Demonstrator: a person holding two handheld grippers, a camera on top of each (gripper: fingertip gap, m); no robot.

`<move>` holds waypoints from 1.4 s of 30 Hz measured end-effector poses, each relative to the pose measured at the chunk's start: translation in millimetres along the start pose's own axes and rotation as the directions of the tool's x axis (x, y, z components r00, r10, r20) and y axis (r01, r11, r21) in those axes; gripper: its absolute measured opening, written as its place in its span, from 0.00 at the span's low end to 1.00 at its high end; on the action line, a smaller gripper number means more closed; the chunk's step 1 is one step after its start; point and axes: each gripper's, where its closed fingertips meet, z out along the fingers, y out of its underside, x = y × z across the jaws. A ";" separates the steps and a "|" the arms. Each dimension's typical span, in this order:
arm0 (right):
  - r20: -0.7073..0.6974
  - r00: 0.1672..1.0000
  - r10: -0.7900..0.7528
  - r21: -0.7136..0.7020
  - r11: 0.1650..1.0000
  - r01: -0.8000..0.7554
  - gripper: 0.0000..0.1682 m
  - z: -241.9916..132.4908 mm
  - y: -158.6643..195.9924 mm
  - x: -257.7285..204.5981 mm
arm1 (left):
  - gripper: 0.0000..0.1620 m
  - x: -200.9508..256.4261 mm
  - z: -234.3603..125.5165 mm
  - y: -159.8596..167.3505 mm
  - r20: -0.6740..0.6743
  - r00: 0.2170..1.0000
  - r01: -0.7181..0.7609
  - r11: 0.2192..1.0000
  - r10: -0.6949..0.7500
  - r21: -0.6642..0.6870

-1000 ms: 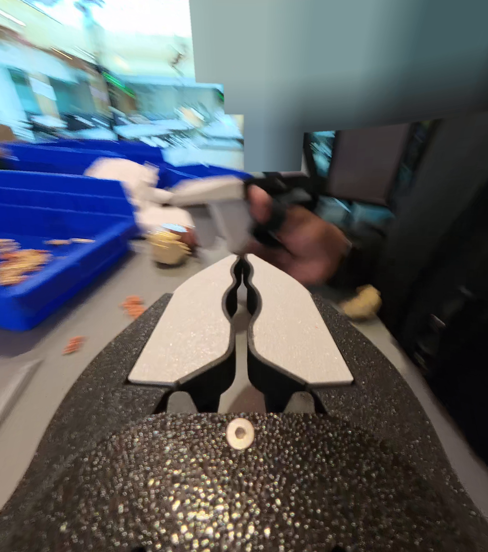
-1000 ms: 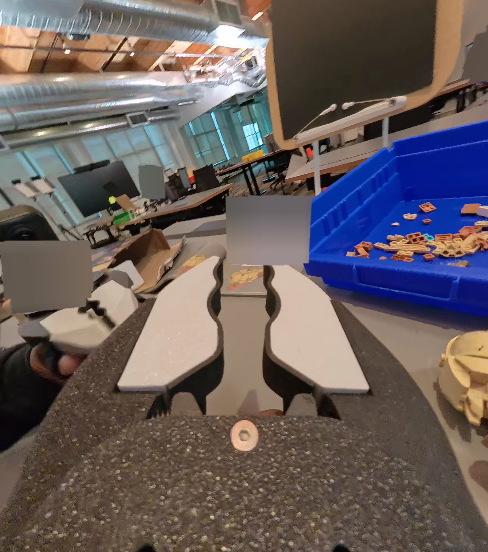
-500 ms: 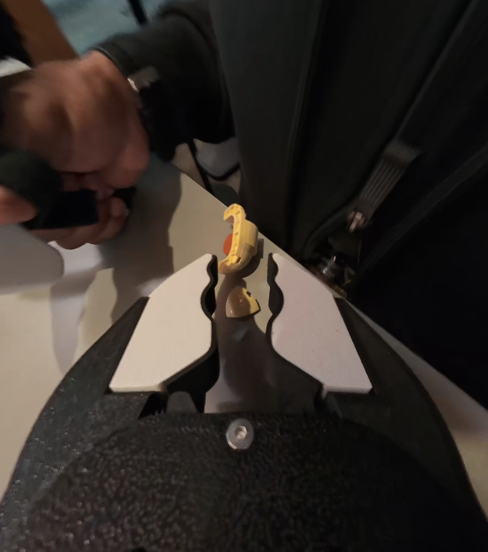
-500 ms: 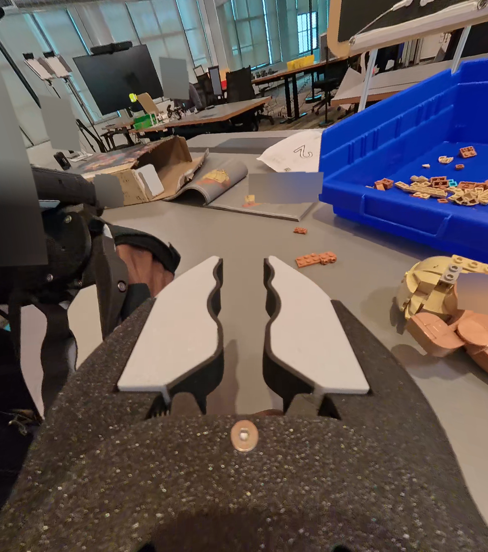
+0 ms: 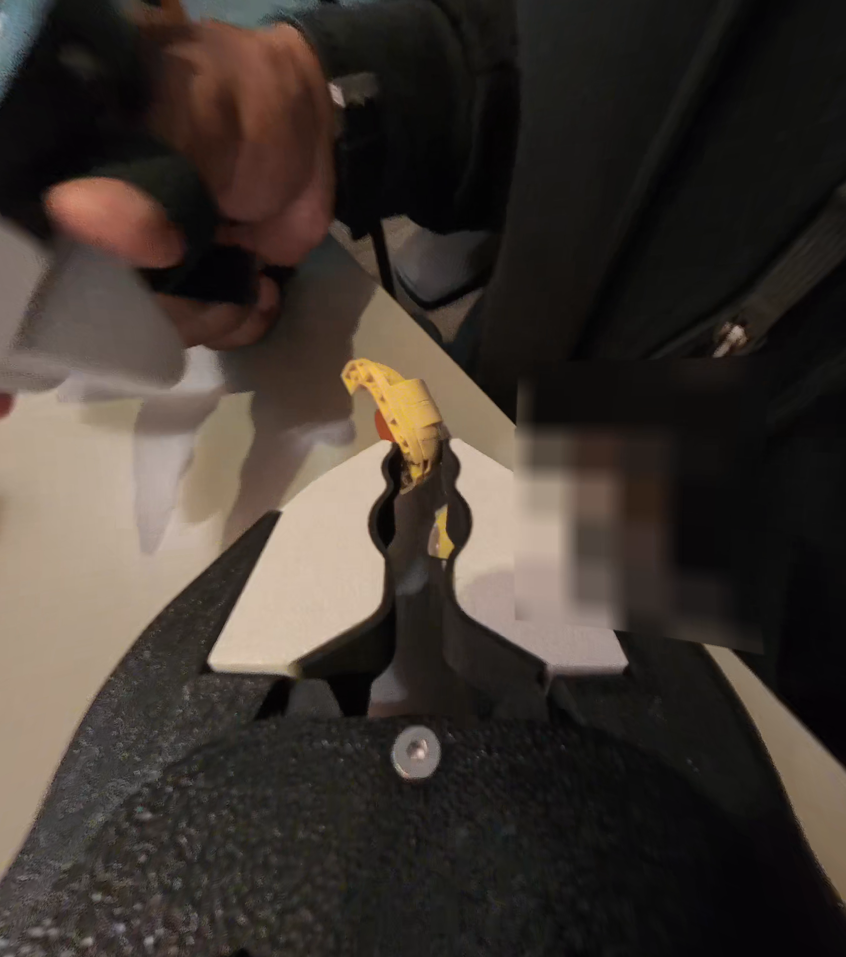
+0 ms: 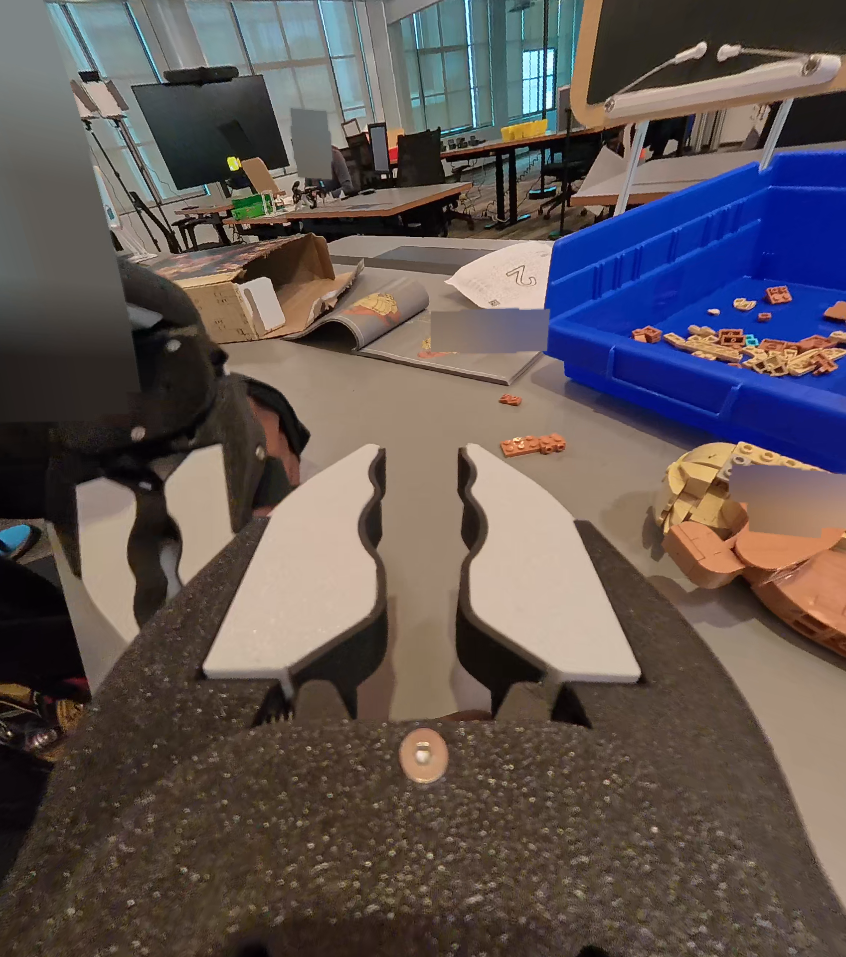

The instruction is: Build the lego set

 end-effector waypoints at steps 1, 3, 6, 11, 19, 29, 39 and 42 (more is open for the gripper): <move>0.003 1.000 -0.015 0.006 1.000 0.015 0.16 -1.6 -1.1 0.1 | 0.09 -4.1 -6.1 -4.3 0.022 0.998 0.063 0.997 -0.064 0.050; 0.016 0.999 -0.051 0.026 0.998 0.051 0.16 -4.5 -3.9 -1.3 | 0.09 -15.5 -22.3 -12.0 0.057 0.973 0.210 0.962 -0.223 0.175; 0.058 0.991 -0.123 0.055 0.991 0.120 0.17 -5.3 -8.4 -7.9 | 0.09 -28.9 -53.2 -20.3 0.020 0.896 0.404 0.834 -0.443 0.376; 0.129 0.950 -0.283 0.092 0.958 0.272 0.22 7.0 -15.6 -28.0 | 0.08 -38.7 -96.8 -25.0 -0.188 0.761 0.587 0.537 -0.620 0.606; 0.099 0.722 -0.685 0.133 0.728 0.672 0.22 35.1 -21.9 -55.9 | 0.09 -34.7 -121.4 -25.8 -0.464 0.623 0.737 0.273 -0.630 0.619; 0.149 0.494 -0.857 0.143 0.513 0.847 0.08 49.4 -10.1 -67.3 | 0.09 -29.0 -121.5 -13.9 -0.519 0.543 0.810 0.249 -0.660 0.531; 0.086 0.593 -0.800 0.018 0.597 0.802 0.07 60.4 -6.1 -56.7 | 0.15 -36.4 -127.1 -5.4 -0.464 0.547 0.787 0.238 -0.697 0.569; 0.048 0.656 -0.753 -0.048 0.654 0.755 0.07 64.5 -2.2 -50.6 | 0.19 -38.9 -129.0 1.4 -0.387 0.562 0.757 0.266 -0.731 0.597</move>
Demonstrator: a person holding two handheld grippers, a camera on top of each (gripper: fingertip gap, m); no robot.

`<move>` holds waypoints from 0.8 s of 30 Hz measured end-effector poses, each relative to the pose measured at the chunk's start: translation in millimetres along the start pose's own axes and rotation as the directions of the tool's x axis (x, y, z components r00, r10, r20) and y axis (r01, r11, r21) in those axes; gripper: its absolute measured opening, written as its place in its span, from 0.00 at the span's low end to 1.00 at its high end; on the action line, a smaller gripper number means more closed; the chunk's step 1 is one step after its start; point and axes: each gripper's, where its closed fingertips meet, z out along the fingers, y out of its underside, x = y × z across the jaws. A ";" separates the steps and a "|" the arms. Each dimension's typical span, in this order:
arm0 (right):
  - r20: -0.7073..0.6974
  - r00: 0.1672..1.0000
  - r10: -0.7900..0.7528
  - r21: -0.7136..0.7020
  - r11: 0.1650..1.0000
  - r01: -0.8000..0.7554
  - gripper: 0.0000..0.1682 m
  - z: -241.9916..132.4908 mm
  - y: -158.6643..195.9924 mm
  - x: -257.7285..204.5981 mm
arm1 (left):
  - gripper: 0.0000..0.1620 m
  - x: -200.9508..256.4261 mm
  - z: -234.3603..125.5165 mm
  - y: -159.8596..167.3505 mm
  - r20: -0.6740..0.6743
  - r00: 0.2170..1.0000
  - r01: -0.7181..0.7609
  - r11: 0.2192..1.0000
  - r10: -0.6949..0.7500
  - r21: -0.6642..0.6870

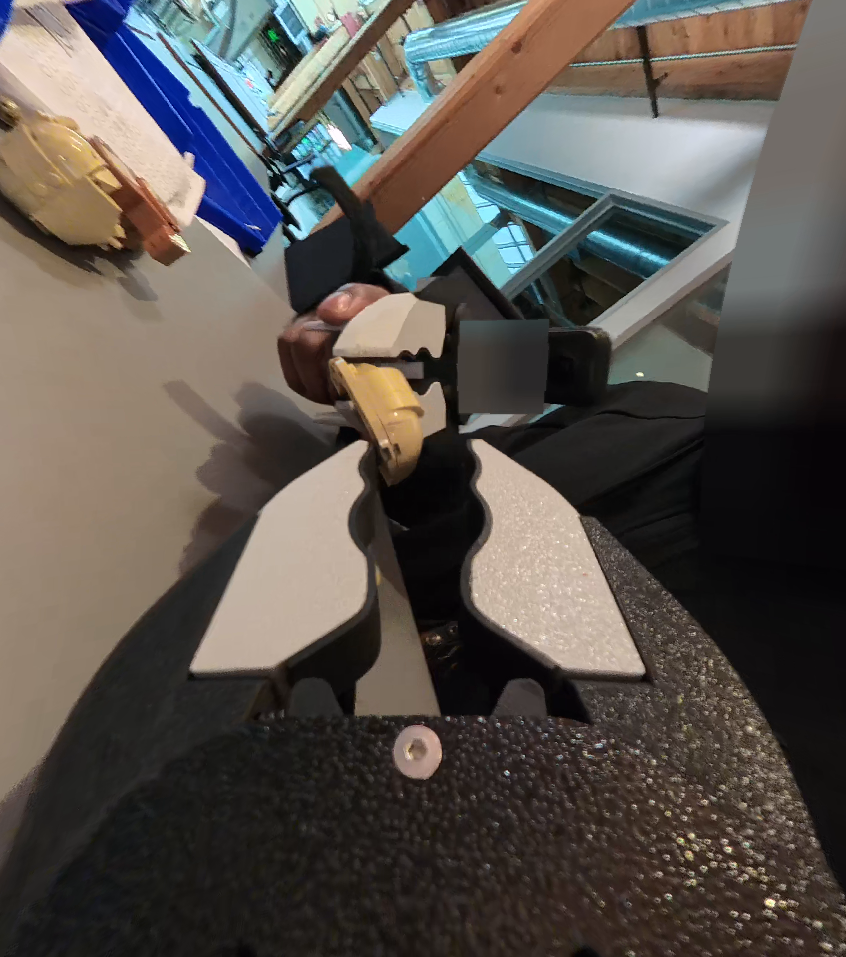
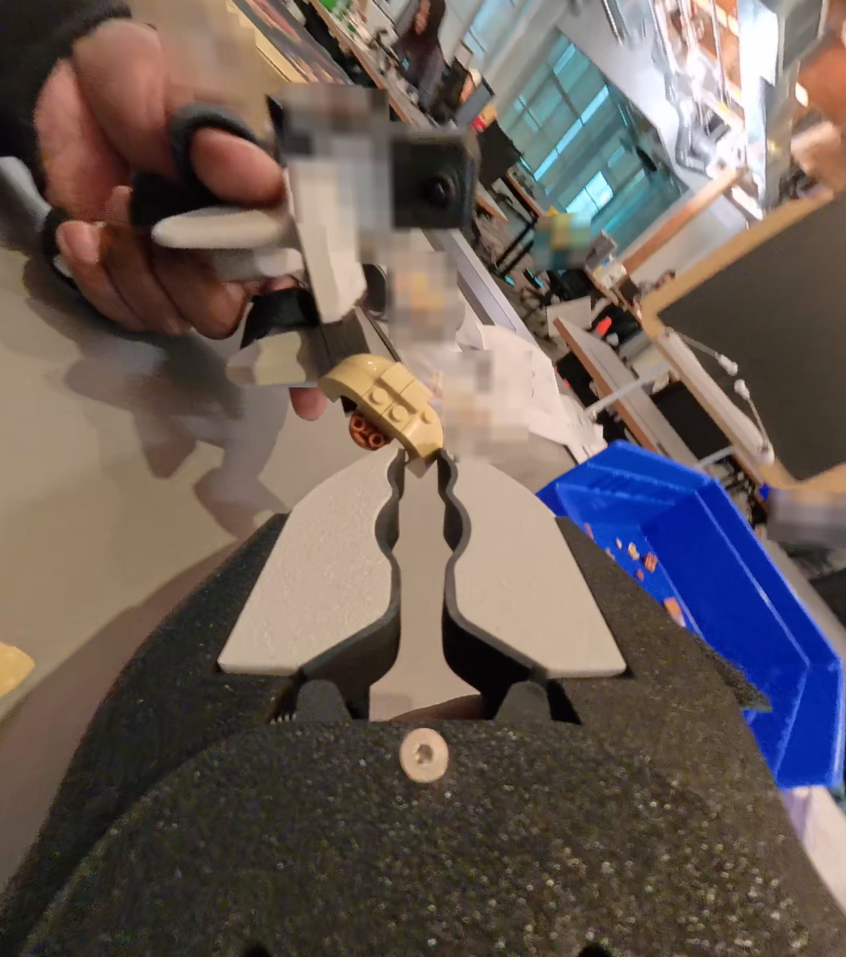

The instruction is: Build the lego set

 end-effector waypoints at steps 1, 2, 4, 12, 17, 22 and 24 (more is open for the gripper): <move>-0.021 0.999 0.035 -0.028 0.999 -0.035 0.07 1.5 3.2 1.8 | 0.20 -3.2 -2.1 -1.0 0.042 0.999 -0.033 0.999 0.032 0.005; -0.044 0.996 0.072 -0.054 0.996 -0.075 0.07 2.6 6.3 3.8 | 0.21 -7.5 -5.0 -3.2 0.099 0.992 -0.083 0.996 0.081 0.013; -0.073 0.986 0.153 -0.093 0.983 -0.159 0.07 4.3 10.9 5.2 | 0.23 -14.9 -12.3 -11.0 0.236 0.949 -0.224 0.974 0.210 0.033; -0.067 0.908 0.413 -0.161 0.894 -0.419 0.06 11.5 13.4 -7.6 | 0.34 -26.5 -17.1 -14.9 0.511 0.489 -0.690 0.672 0.707 -0.269; -0.033 0.890 0.454 -0.144 0.879 -0.454 0.06 13.9 7.4 -11.8 | 0.30 -27.6 -12.2 -11.8 0.482 0.459 -0.715 0.633 0.746 -0.299; -0.034 0.878 0.477 -0.153 0.866 -0.476 0.05 17.4 14.4 -14.5 | 0.27 -38.0 -15.4 -8.7 0.493 0.469 -0.665 0.660 0.733 -0.349; -0.030 0.874 0.484 -0.173 0.859 -0.482 0.05 19.0 22.1 -18.2 | 0.26 -44.0 -18.2 -5.0 0.500 0.466 -0.633 0.670 0.730 -0.388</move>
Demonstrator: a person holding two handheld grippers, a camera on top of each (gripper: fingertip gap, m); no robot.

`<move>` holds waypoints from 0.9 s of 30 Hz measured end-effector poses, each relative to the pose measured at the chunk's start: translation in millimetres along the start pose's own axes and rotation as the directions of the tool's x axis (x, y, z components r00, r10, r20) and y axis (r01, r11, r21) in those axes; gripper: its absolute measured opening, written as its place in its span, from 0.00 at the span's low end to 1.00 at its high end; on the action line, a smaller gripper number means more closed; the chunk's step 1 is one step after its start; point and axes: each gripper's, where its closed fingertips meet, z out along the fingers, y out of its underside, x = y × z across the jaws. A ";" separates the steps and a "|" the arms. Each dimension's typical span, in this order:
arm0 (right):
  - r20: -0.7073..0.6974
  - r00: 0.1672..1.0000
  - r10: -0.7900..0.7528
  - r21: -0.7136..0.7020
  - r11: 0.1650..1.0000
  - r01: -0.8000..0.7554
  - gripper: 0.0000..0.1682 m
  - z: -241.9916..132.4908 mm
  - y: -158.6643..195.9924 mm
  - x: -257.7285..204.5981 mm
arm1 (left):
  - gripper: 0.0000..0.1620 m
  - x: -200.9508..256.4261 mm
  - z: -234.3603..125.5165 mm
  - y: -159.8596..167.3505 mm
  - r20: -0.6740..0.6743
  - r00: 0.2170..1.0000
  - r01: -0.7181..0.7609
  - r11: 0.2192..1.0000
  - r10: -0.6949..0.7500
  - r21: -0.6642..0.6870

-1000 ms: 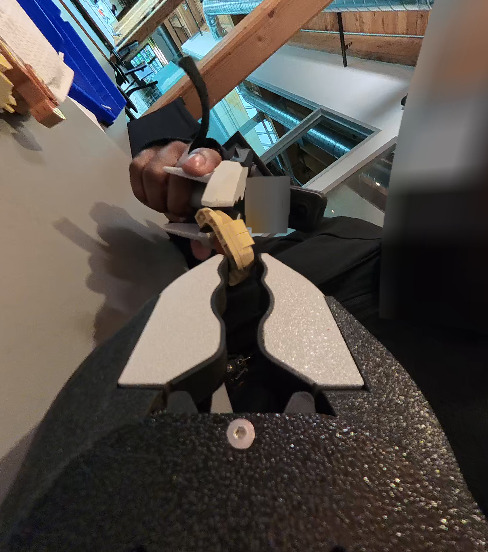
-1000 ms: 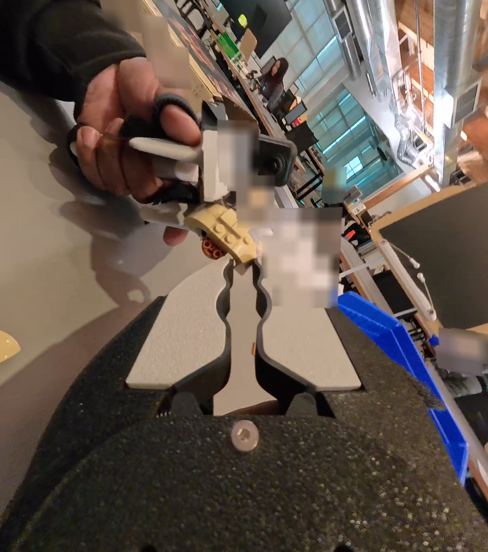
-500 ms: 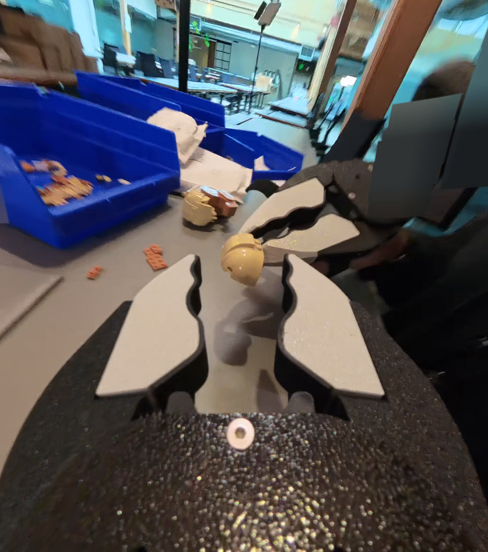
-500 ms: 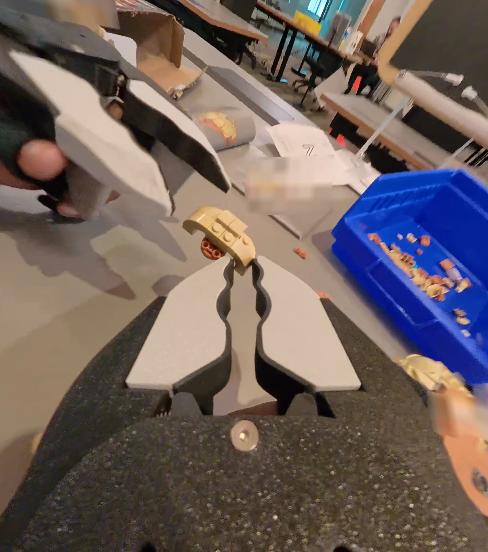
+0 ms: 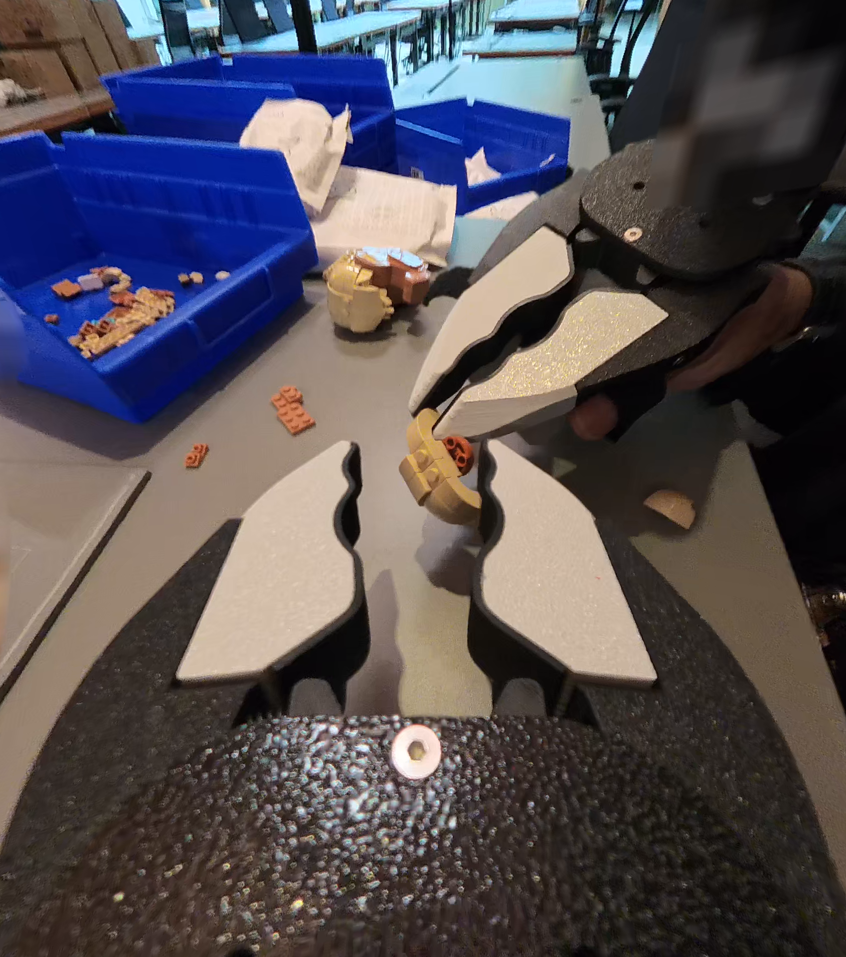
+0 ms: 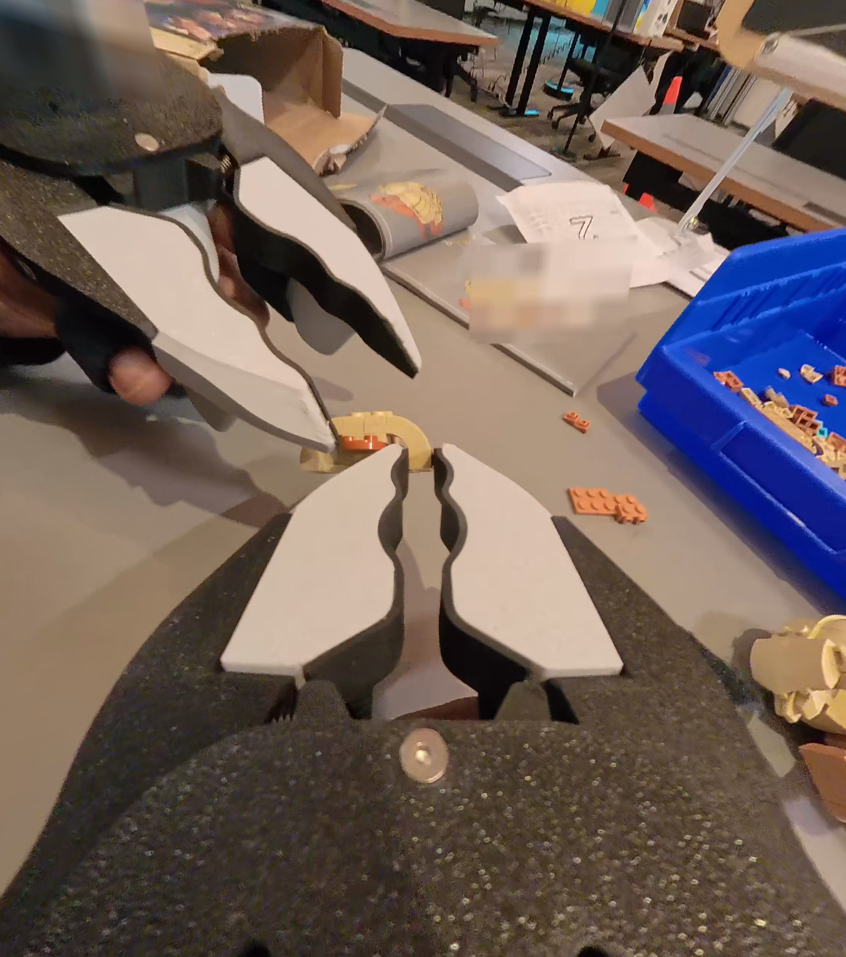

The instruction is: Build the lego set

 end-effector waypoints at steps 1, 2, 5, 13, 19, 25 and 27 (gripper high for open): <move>-0.001 1.000 0.003 -0.010 1.000 -0.003 0.05 0.6 2.8 0.7 | 0.26 -1.0 0.3 4.8 0.008 1.000 0.001 0.999 -0.001 -0.032; -0.010 1.000 0.001 -0.006 1.000 -0.001 0.05 0.2 2.6 2.4 | 0.26 -1.0 0.6 9.8 0.010 1.000 0.005 0.998 -0.005 -0.066; -0.023 1.000 0.015 0.023 1.000 -0.015 0.05 -1.3 -0.7 6.5 | 0.28 6.5 2.3 20.8 -0.037 0.995 0.087 0.985 -0.094 -0.146; -0.046 0.999 0.001 0.199 0.980 0.008 0.05 -11.3 -24.9 6.5 | 0.28 14.0 -3.7 -11.3 -0.273 0.828 0.513 0.858 -0.489 0.019; -0.066 0.998 -0.024 0.272 0.961 0.041 0.05 -17.4 -36.2 3.4 | 0.28 19.8 -1.4 -19.3 -0.336 0.786 0.560 0.828 -0.519 0.034; -0.065 0.997 -0.039 0.274 0.960 0.056 0.05 -17.6 -36.3 0.5 | 0.21 19.9 -1.5 -20.5 -0.332 0.803 0.538 0.841 -0.495 0.048; -0.061 0.997 -0.041 0.273 0.961 0.056 0.05 -17.5 -36.0 0.1 | 0.21 20.4 -1.4 -19.5 -0.319 0.821 0.512 0.858 -0.473 0.046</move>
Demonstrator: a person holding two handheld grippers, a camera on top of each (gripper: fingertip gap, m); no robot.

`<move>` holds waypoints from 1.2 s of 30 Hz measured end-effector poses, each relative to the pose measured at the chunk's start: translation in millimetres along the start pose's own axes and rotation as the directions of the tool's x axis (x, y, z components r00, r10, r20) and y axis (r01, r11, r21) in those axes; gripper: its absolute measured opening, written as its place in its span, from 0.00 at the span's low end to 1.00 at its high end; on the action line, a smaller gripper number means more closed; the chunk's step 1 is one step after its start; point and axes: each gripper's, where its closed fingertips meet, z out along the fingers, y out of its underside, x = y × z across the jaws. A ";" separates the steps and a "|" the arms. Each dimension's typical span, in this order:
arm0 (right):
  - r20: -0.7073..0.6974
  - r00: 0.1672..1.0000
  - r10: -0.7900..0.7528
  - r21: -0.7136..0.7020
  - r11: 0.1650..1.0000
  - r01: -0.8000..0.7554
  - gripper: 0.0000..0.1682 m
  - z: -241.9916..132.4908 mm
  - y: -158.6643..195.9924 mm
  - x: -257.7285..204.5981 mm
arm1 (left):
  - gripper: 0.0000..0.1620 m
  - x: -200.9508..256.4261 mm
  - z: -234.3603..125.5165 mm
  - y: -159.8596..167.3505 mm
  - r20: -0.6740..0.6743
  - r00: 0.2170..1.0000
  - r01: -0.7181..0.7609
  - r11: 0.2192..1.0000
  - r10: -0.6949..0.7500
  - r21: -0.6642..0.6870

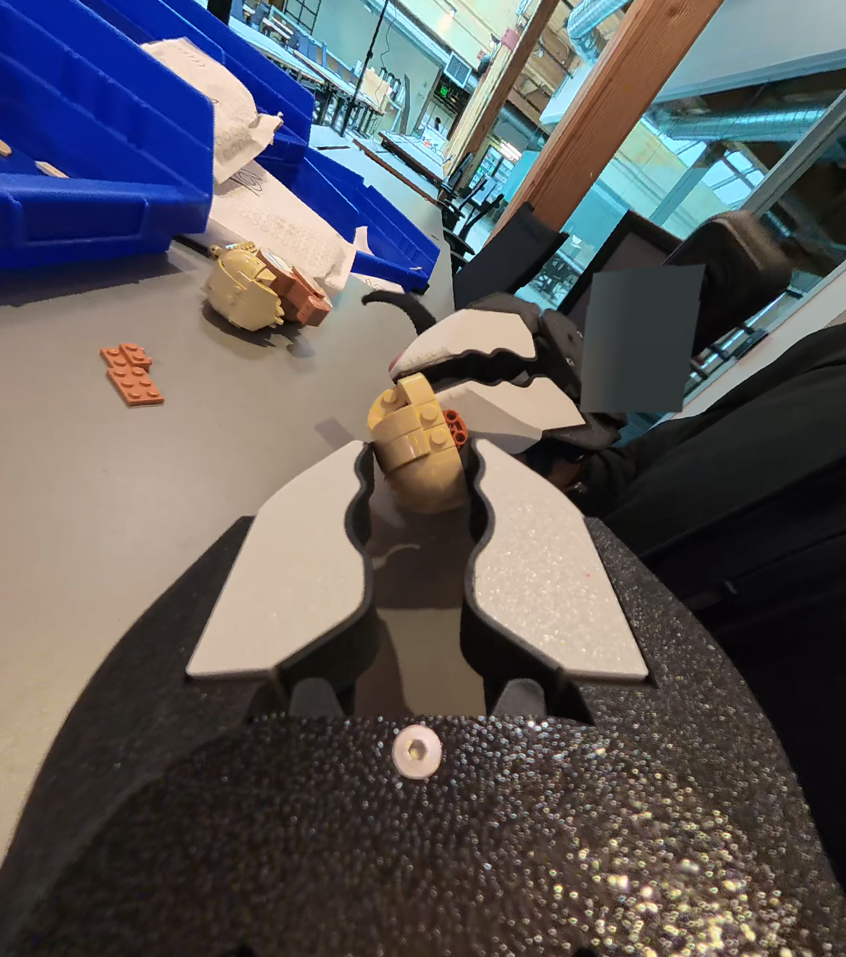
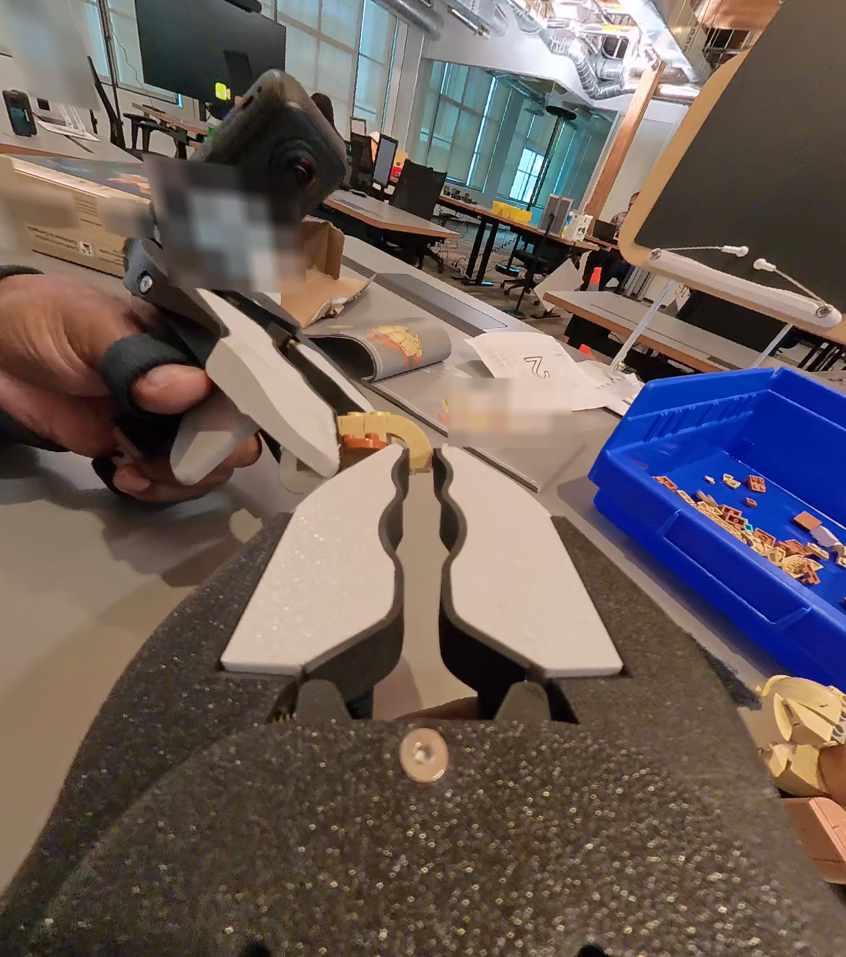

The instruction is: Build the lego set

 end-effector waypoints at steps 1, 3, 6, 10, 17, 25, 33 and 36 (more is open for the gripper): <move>0.000 1.000 0.000 0.000 1.000 0.000 0.05 0.0 0.2 -0.2 | 0.21 0.0 0.1 0.7 0.005 1.000 -0.012 1.000 0.012 -0.007; 0.002 1.000 0.000 0.001 1.000 0.000 0.05 0.0 0.0 -0.4 | 0.21 0.7 -0.2 1.4 0.005 1.000 -0.030 0.999 0.030 -0.015; 0.005 1.000 -0.001 0.010 1.000 0.001 0.05 -0.6 -1.4 -1.0 | 0.21 2.6 -1.2 0.8 -0.006 0.999 -0.041 0.999 0.041 -0.012; 0.012 1.000 -0.014 0.004 1.000 0.014 0.05 -0.4 -0.8 -2.6 | 0.21 1.5 -2.1 2.2 0.010 0.996 -0.084 0.996 0.084 -0.030; 0.030 0.999 -0.029 -0.026 0.999 0.030 0.06 -2.3 3.2 -3.9 | 0.19 -0.9 -4.1 2.0 0.034 0.990 -0.133 0.990 0.134 -0.042; 0.038 0.998 -0.044 -0.051 0.998 0.046 0.06 -5.0 5.8 -3.5 | 0.19 -1.2 -5.7 0.2 0.035 0.987 -0.155 0.987 0.156 -0.035; 0.101 0.991 -0.087 -0.076 0.993 0.095 0.06 -18.6 7.9 -13.3 | 0.19 16.7 -29.3 -30.6 -0.216 0.976 0.046 0.977 0.001 0.210; 0.155 0.980 -0.124 -0.141 0.979 0.146 0.06 -27.5 20.3 -21.5 | 0.19 22.2 -41.8 -41.0 -0.321 0.947 0.124 0.950 -0.027 0.286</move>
